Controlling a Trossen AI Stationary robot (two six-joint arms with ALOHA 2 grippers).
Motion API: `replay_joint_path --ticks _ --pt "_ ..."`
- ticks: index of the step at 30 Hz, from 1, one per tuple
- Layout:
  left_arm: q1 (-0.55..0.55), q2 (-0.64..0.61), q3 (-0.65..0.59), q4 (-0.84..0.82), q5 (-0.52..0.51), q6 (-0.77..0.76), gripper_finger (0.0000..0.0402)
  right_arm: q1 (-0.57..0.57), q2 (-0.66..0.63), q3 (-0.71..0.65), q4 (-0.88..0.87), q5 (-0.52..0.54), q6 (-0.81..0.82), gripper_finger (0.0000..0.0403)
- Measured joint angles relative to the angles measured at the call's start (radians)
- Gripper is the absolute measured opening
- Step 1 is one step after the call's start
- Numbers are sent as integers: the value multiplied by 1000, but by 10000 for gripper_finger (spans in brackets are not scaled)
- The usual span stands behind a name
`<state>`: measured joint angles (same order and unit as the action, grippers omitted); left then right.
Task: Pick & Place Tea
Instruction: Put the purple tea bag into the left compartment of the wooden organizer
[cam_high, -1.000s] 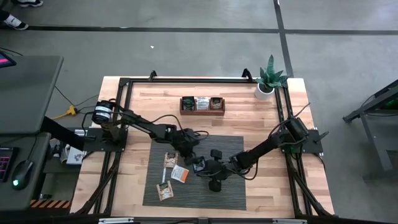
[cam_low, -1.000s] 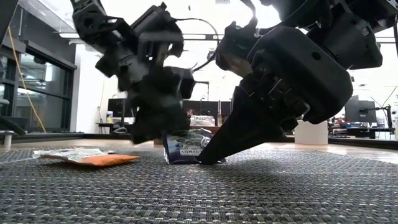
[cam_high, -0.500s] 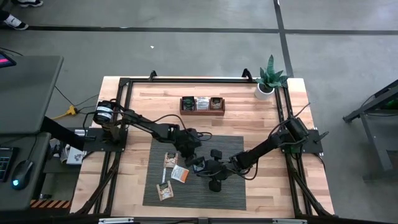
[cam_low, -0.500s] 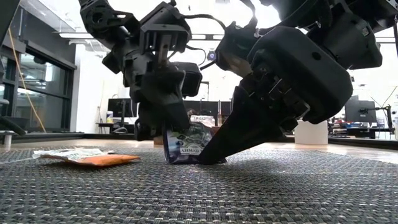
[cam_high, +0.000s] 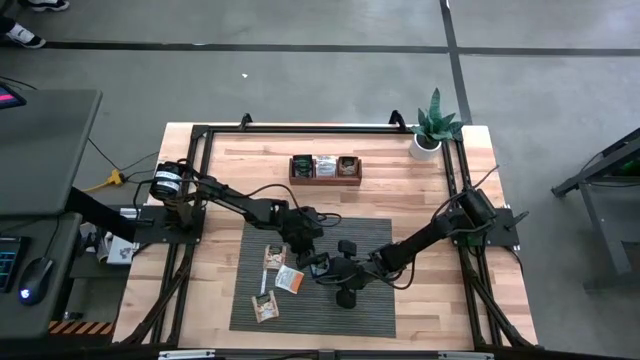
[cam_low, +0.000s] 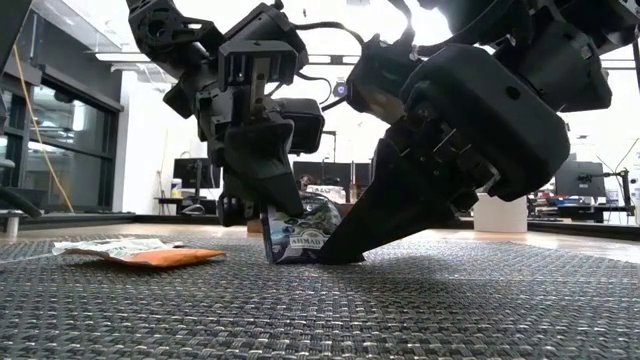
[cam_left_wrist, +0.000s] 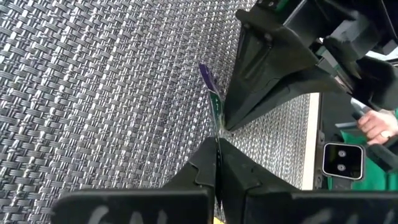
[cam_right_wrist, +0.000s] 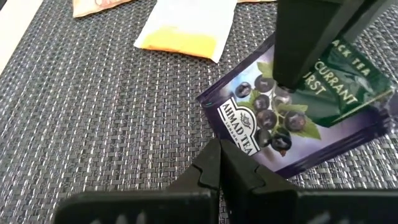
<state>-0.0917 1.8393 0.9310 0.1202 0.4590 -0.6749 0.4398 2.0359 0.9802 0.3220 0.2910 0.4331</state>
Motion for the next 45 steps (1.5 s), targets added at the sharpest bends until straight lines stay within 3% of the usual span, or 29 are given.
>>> replay_joint_path --ticks 14,27,33,40,45 --pt "0 0 0 -19 -20 24 0 21 -144 -2 -23 -13 -82 2" --pt "2 -98 0 -112 -22 115 0 110 -208 -2 -197 -7 37 2" --pt "39 -171 -1 -245 -66 209 0 146 -208 -16 -229 96 101 6" --pt "105 -248 7 -419 -137 374 0 157 -208 -16 -280 138 160 4" --pt "151 -255 134 -687 -209 532 0 164 -208 -16 -291 190 170 3"
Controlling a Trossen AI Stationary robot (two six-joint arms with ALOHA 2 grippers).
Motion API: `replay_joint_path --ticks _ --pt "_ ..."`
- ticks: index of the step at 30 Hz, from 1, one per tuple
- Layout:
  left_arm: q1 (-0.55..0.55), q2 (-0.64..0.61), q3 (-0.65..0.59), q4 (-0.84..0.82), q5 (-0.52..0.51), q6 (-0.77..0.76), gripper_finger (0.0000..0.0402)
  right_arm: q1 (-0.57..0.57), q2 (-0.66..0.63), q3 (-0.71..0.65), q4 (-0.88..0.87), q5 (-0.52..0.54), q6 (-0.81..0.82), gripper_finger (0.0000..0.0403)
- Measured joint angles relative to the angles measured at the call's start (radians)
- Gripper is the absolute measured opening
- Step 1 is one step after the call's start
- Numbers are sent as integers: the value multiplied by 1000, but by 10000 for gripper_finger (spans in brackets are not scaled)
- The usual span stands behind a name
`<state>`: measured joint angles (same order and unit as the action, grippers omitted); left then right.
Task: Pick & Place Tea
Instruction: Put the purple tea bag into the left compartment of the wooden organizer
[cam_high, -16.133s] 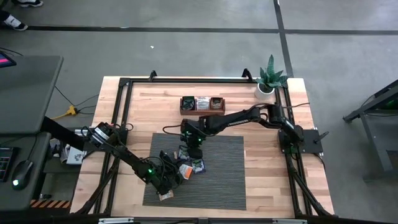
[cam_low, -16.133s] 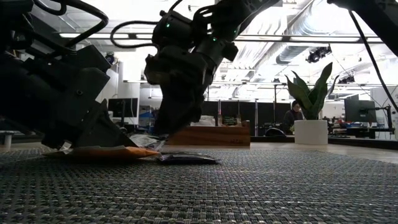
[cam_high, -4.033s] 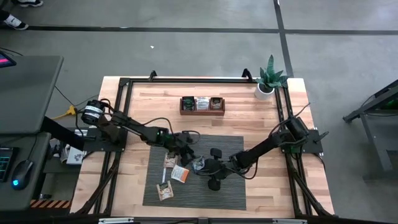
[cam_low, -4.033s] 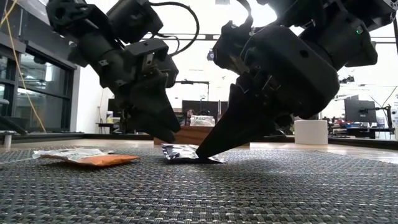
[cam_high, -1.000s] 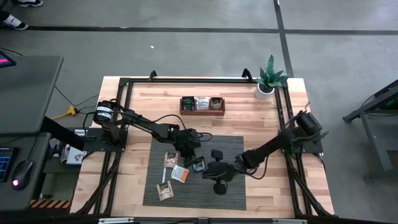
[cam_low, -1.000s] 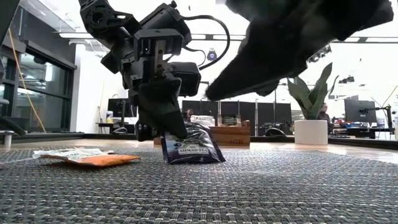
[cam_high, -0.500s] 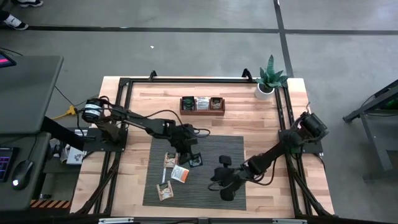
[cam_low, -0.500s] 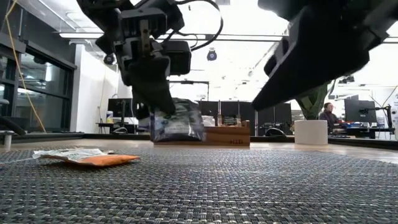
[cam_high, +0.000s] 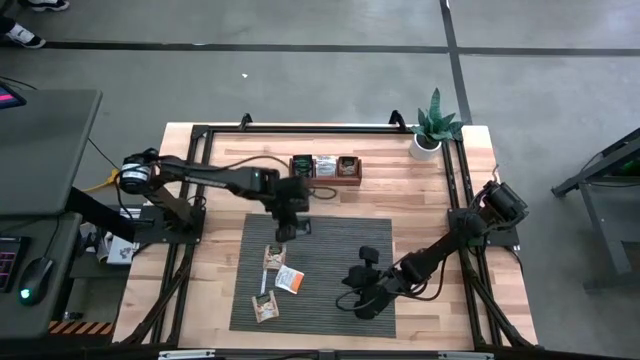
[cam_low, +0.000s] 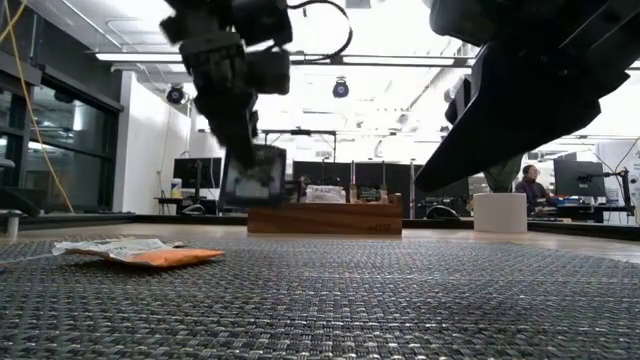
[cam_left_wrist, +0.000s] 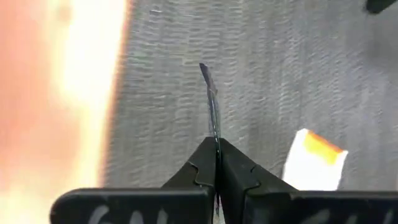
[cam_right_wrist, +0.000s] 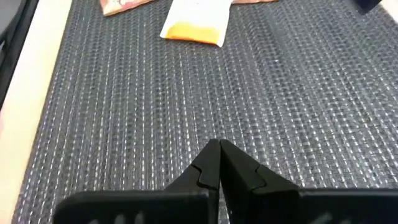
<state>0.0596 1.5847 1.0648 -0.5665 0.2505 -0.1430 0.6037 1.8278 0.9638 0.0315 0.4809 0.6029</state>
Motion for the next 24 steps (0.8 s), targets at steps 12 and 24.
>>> replay_joint_path --ticks 12,24 --pt "78 0 347 -325 -367 311 0 0 0 0 1 18 3 2" --pt "235 0 375 -333 -299 427 0 11 0 1 1 26 2 11"
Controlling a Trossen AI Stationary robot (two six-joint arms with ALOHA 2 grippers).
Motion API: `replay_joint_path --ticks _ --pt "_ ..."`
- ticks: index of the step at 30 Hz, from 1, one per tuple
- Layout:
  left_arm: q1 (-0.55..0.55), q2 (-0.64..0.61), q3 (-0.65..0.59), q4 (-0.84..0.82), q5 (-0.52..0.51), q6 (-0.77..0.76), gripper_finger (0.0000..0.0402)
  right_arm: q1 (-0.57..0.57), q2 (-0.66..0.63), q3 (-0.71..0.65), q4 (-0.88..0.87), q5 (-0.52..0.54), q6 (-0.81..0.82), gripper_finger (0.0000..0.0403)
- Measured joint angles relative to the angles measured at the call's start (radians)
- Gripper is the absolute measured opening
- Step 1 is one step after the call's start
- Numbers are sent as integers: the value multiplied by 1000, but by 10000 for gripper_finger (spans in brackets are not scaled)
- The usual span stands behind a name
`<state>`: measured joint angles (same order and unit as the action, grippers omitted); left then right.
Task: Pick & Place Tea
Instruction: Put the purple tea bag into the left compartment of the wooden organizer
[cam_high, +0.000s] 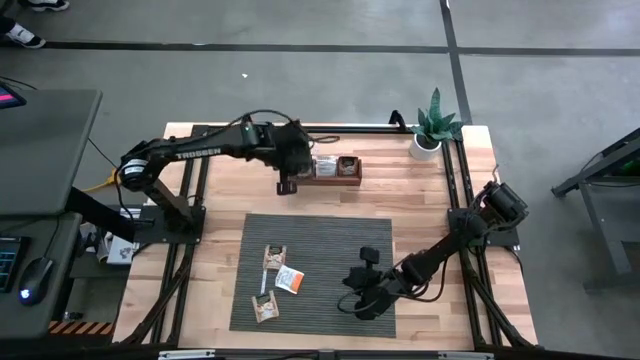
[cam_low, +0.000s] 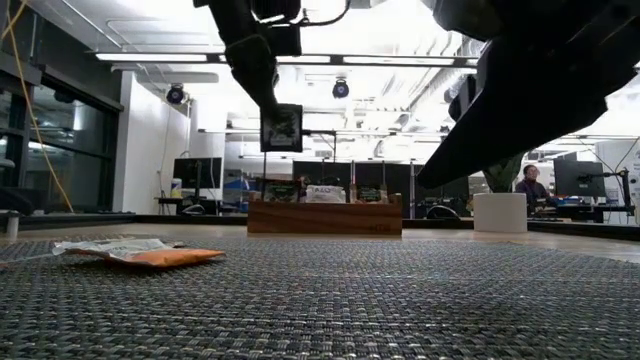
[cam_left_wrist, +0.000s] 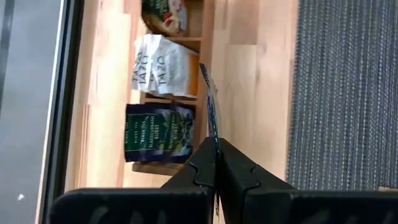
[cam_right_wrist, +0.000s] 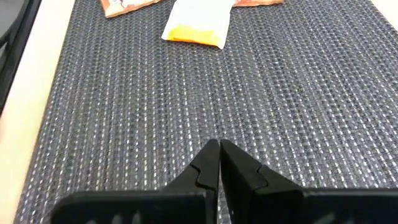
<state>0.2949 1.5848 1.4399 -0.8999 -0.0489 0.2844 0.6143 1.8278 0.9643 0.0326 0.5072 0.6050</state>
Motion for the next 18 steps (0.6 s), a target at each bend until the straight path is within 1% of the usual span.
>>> replay_joint_path --ticks 3,7,11,14,18 --pt "44 11 0 22 49 8 0 9 0 0 0 6 -2 11" --pt "98 66 0 22 103 13 0 16 0 0 0 16 -2 11" --pt "127 110 -1 8 113 38 0 17 0 1 0 15 -2 11" --pt "139 145 0 20 145 59 0 17 0 1 0 16 -2 11" --pt "160 171 0 31 162 83 0 17 0 1 0 18 -5 11"
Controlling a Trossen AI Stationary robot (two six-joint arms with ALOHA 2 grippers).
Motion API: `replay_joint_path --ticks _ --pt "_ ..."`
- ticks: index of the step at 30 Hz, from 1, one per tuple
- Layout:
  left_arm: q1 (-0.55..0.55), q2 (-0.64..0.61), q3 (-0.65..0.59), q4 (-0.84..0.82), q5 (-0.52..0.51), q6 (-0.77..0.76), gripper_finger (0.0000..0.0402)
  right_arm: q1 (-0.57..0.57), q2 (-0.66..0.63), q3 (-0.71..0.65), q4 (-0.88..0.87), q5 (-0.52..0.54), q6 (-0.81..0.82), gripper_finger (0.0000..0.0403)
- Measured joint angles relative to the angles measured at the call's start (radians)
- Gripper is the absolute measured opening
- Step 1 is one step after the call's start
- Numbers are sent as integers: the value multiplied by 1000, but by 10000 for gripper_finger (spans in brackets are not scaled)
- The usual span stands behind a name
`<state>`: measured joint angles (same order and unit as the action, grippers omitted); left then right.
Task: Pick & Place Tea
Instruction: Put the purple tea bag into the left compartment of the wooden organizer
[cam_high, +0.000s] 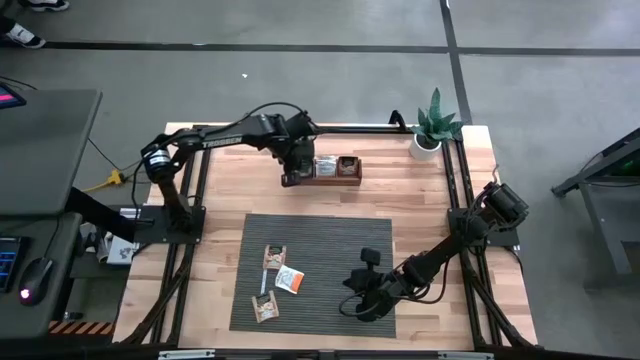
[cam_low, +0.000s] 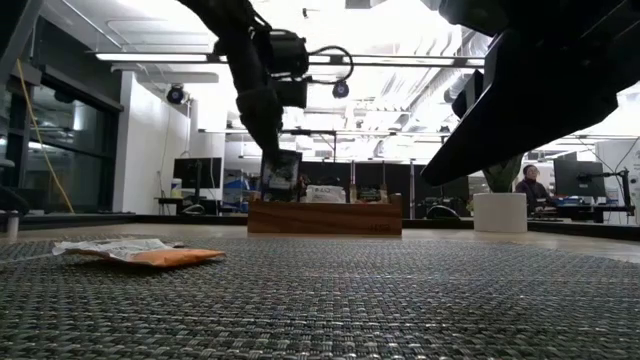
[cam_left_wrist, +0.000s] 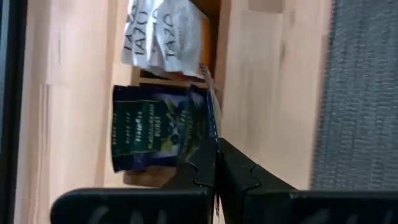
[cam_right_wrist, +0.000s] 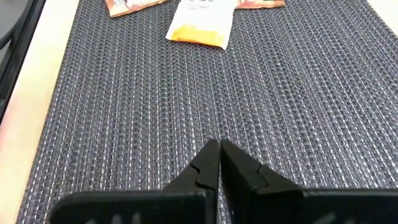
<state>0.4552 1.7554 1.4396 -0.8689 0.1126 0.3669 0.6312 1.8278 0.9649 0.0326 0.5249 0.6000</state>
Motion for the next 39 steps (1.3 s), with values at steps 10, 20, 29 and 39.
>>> replay_joint_path --ticks 10,20,29,39 --pt "50 42 0 50 -28 11 0 0 0 0 -9 18 -5 11" --pt "49 59 0 51 -12 13 0 0 0 0 -17 21 -5 11" --pt "49 88 -2 40 9 -20 1 0 0 0 -21 21 1 11" --pt "49 85 0 52 8 -24 5 0 0 0 -21 22 1 11"
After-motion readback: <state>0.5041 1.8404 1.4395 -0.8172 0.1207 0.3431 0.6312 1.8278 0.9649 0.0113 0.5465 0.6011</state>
